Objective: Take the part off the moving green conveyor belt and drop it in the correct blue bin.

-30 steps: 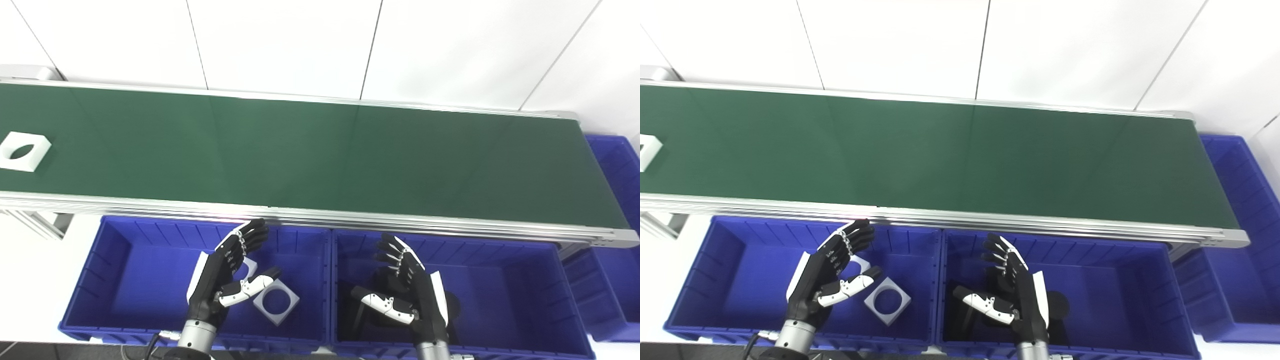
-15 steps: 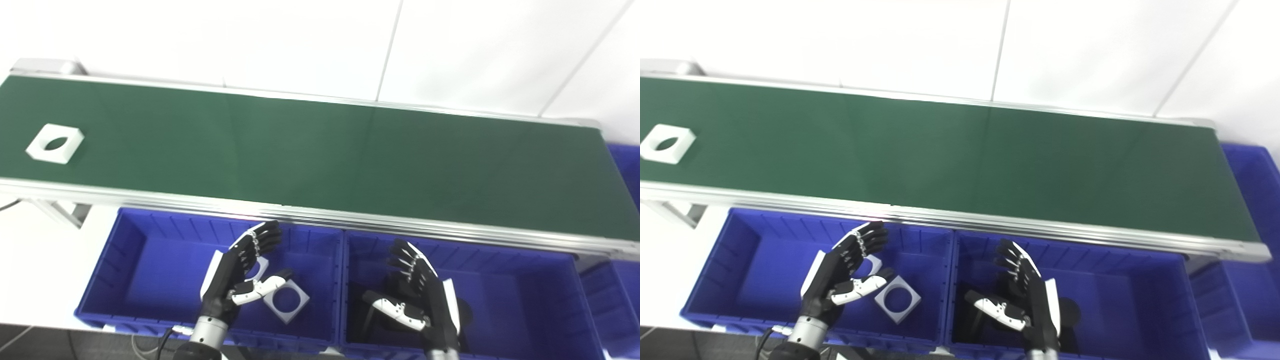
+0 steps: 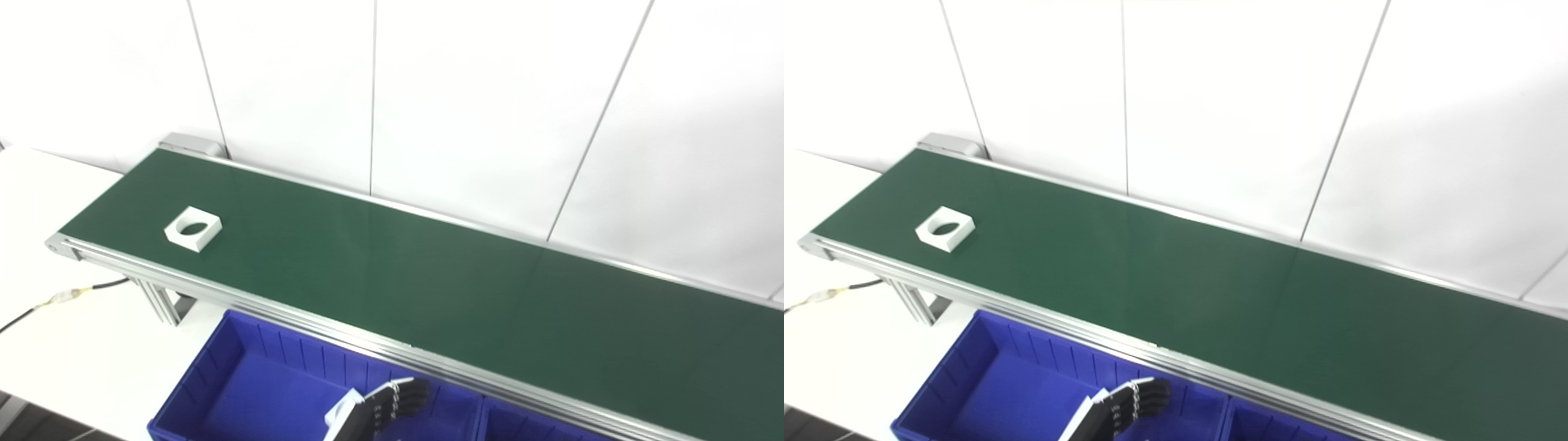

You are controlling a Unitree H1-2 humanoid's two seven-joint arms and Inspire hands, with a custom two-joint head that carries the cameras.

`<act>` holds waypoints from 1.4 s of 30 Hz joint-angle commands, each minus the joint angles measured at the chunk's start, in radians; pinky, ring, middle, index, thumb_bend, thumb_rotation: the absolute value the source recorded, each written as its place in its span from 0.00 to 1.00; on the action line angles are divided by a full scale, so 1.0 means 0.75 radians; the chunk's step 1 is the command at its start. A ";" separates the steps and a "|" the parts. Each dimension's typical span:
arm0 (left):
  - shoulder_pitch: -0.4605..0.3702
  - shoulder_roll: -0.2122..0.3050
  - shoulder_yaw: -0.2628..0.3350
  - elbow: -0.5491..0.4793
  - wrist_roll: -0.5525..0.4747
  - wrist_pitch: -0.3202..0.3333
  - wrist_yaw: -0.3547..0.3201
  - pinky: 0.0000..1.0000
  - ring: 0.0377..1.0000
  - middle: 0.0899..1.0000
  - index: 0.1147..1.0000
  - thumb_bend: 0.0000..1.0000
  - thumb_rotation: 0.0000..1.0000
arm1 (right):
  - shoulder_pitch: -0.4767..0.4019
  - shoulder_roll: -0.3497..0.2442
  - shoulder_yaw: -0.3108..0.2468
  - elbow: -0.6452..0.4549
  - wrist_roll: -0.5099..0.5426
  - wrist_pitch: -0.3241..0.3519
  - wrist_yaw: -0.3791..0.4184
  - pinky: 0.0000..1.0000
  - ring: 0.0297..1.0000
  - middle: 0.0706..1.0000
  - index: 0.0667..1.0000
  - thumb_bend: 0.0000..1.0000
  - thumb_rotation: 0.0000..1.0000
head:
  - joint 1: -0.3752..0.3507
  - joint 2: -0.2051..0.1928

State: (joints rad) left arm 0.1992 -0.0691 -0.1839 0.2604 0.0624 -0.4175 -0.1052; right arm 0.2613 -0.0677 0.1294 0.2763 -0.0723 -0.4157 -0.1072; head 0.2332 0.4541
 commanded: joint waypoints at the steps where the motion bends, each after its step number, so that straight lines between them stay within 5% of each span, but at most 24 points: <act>1: -0.015 -0.006 -0.004 -0.010 0.013 -0.066 0.019 0.78 0.75 0.75 0.73 0.80 0.00 | -0.009 0.000 0.003 -0.011 0.009 -0.072 0.001 0.65 0.72 0.80 0.84 0.57 0.00 | 0.001 -0.007; 42: -0.039 -0.001 -0.025 0.048 0.011 -0.067 0.061 0.73 0.72 0.72 0.71 0.86 0.00 | -0.036 -0.011 -0.014 0.039 0.034 -0.072 0.027 0.62 0.70 0.78 0.85 0.54 0.00 | 0.031 -0.056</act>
State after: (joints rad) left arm 0.1871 -0.0670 -0.1951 0.3057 0.0627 -0.4245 -0.0627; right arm 0.2449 -0.0743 0.1214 0.3163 -0.0478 -0.4161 -0.0892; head 0.2577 0.4111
